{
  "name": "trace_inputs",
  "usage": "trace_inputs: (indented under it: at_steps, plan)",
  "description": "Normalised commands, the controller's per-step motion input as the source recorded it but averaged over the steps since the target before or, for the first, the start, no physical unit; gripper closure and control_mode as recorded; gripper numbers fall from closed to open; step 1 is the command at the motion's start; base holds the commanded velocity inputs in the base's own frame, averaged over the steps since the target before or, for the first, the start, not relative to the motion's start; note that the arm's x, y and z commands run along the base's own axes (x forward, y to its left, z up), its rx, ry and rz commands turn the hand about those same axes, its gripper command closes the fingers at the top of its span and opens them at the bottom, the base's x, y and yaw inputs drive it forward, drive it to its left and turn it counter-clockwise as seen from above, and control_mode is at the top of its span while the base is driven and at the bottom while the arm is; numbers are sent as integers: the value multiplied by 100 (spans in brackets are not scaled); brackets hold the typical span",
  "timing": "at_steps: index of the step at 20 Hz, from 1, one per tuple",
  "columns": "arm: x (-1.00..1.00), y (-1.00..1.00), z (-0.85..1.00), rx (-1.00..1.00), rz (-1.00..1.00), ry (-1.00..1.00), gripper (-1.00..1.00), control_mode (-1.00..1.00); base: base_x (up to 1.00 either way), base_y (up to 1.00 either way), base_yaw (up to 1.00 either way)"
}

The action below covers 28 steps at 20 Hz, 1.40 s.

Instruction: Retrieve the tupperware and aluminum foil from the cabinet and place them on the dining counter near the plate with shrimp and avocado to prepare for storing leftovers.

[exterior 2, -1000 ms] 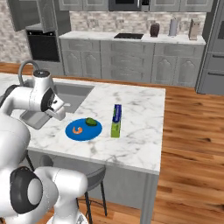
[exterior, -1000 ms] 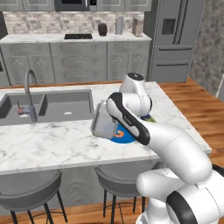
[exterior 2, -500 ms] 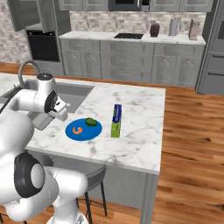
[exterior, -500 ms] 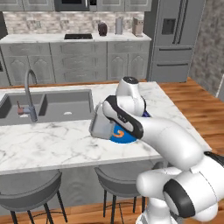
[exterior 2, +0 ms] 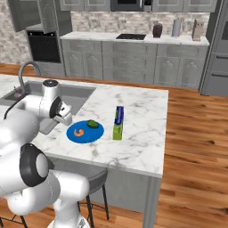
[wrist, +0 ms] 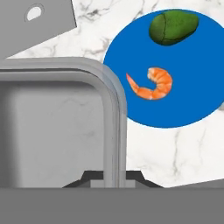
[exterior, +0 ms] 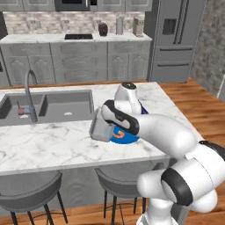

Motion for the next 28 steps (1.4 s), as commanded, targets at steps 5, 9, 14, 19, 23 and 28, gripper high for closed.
trace_inputs:
  at_steps: [5,9,14,19,23,28]
  plan:
    - [22,0,-19,0,0,0,100,-100,0,0,0]
    - [21,0,-21,0,0,0,100,-100,0,0,0]
    - [20,0,-24,0,0,0,100,-100,0,0,0]
    - [18,3,-25,-1,0,0,100,-100,0,0,0]
    - [18,9,-21,-2,0,0,100,-100,0,0,0]
    - [21,12,-19,-3,0,0,100,-100,0,0,0]
